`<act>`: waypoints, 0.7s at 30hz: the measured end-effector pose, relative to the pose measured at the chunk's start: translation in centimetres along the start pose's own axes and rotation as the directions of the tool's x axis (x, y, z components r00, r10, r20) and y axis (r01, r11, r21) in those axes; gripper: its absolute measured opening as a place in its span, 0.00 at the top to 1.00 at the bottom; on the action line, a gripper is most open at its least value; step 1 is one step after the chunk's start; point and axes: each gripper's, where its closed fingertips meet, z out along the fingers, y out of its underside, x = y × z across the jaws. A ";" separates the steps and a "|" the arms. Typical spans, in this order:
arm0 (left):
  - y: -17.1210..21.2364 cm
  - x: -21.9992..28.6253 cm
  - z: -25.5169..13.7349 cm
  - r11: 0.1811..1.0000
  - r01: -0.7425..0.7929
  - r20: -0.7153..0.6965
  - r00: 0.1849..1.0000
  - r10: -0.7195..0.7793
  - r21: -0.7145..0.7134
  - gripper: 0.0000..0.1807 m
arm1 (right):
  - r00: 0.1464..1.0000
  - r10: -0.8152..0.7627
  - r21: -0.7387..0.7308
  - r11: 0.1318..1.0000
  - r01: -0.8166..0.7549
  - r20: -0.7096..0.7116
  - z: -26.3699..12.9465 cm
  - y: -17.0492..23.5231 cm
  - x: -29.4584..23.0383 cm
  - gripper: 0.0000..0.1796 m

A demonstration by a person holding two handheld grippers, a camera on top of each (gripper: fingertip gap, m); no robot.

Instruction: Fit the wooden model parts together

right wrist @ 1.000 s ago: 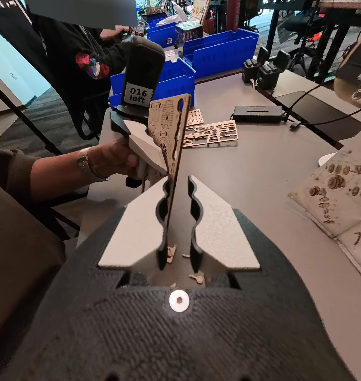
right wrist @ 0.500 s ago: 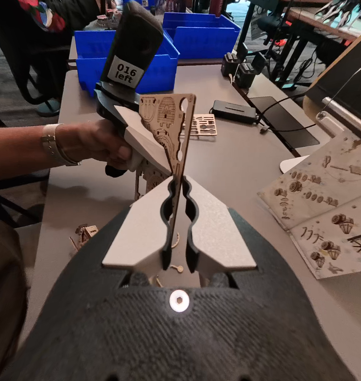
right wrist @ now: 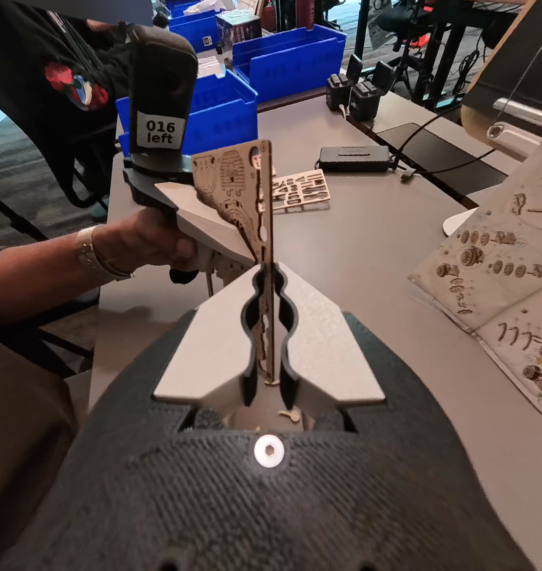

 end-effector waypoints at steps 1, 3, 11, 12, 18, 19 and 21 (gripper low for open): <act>-0.4 0.0 -0.2 0.999 0.024 -0.018 1.000 -0.023 0.023 0.99 | 1.000 0.003 0.013 1.000 -0.003 0.003 0.0 -0.3 -0.1 0.98; -0.7 -0.4 -0.8 0.995 0.077 -0.043 0.996 -0.074 0.057 0.99 | 1.000 -0.013 0.032 0.999 0.012 0.021 -0.2 -0.6 -0.4 0.93; -0.8 -0.1 -1.2 0.993 0.100 -0.084 0.992 -0.095 0.061 0.99 | 0.996 0.032 0.030 0.999 -0.035 0.089 -0.4 -0.2 -0.6 0.94; -0.8 0.0 -1.0 0.993 0.103 -0.092 0.991 -0.097 0.058 1.00 | 0.994 0.046 0.020 0.999 -0.048 0.097 -0.2 0.1 -0.5 0.94; -0.4 0.3 -0.6 0.996 0.079 -0.080 0.994 -0.076 0.032 1.00 | 0.985 0.094 0.024 0.995 -0.099 0.145 -0.2 0.3 -0.6 0.98; -0.4 0.3 -0.6 0.997 0.075 -0.075 0.995 -0.073 0.029 0.99 | 0.985 0.097 0.021 0.995 -0.101 0.145 -0.2 0.3 -0.6 0.98; -0.3 0.2 -0.5 0.997 0.072 -0.065 0.995 -0.070 0.024 0.99 | 0.985 0.100 0.006 0.995 -0.102 0.138 -0.2 0.5 -0.5 0.98</act>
